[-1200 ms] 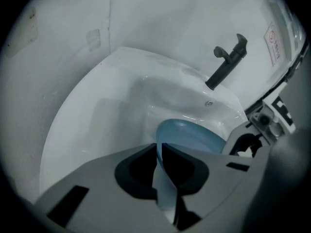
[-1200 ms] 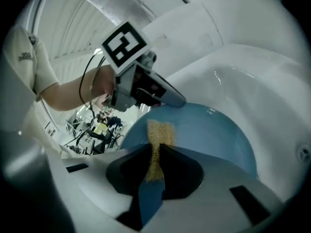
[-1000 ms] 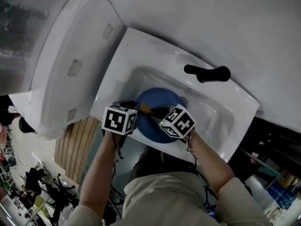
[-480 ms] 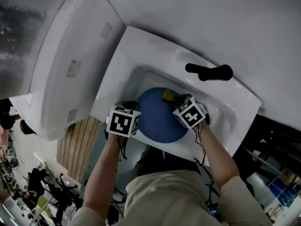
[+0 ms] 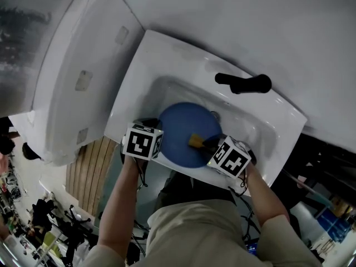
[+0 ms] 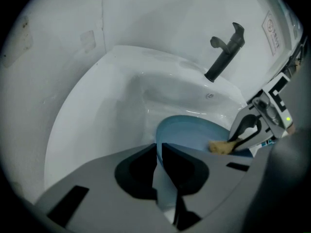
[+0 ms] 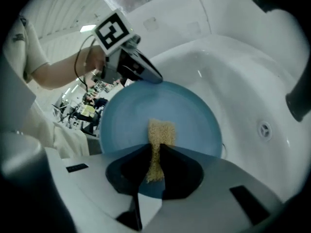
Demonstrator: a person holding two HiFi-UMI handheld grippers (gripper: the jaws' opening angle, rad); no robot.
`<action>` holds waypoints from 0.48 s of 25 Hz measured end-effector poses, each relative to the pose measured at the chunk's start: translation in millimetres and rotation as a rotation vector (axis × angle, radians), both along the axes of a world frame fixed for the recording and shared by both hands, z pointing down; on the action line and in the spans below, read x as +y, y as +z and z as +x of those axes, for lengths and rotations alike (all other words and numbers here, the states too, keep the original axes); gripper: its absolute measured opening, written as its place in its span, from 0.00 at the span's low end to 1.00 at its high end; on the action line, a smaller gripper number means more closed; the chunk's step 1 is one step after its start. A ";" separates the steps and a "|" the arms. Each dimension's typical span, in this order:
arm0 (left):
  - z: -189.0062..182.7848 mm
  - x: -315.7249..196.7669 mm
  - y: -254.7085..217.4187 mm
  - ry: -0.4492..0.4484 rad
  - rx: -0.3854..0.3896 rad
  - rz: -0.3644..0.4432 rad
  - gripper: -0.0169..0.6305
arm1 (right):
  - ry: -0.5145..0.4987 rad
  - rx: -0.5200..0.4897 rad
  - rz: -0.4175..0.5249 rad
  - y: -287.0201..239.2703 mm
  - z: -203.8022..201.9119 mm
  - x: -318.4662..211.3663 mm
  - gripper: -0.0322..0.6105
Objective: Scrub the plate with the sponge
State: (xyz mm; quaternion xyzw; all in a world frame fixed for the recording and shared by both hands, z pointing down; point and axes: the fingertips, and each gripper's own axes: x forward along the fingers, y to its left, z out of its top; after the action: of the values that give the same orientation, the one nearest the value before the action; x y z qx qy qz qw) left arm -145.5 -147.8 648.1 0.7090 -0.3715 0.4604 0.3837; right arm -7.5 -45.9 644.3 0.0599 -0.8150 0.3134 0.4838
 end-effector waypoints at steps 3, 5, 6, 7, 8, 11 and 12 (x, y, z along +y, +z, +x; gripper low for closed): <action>-0.2 0.3 0.9 0.009 -0.007 0.001 0.09 | -0.051 -0.100 0.001 -16.1 -37.1 8.2 0.15; -0.2 -0.1 0.3 0.005 0.002 0.001 0.09 | -0.050 -0.128 0.041 -15.1 -58.1 0.2 0.15; 0.0 -0.3 -0.5 0.002 0.008 0.002 0.09 | -0.022 -0.145 0.050 -13.4 -67.6 -6.9 0.15; 0.3 -0.5 -1.4 -0.001 0.014 0.006 0.09 | 0.021 -0.161 0.052 -11.0 -75.9 -15.4 0.15; 0.7 -0.9 -2.0 -0.003 0.018 0.012 0.09 | 0.067 -0.172 0.054 -7.7 -82.3 -24.5 0.15; 1.2 -1.6 -1.3 -0.005 0.021 0.028 0.09 | 0.160 -0.153 0.086 8.8 -88.7 -52.2 0.15; 1.1 -1.2 -0.6 -0.003 0.019 0.027 0.09 | 0.175 -0.131 0.103 16.3 -86.6 -61.0 0.15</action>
State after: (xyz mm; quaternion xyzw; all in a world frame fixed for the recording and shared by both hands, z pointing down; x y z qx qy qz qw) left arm -144.4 -149.1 647.5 0.7180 -0.3752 0.4481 0.3781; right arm -94.1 -106.9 660.6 0.1351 -0.8516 0.3155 0.3963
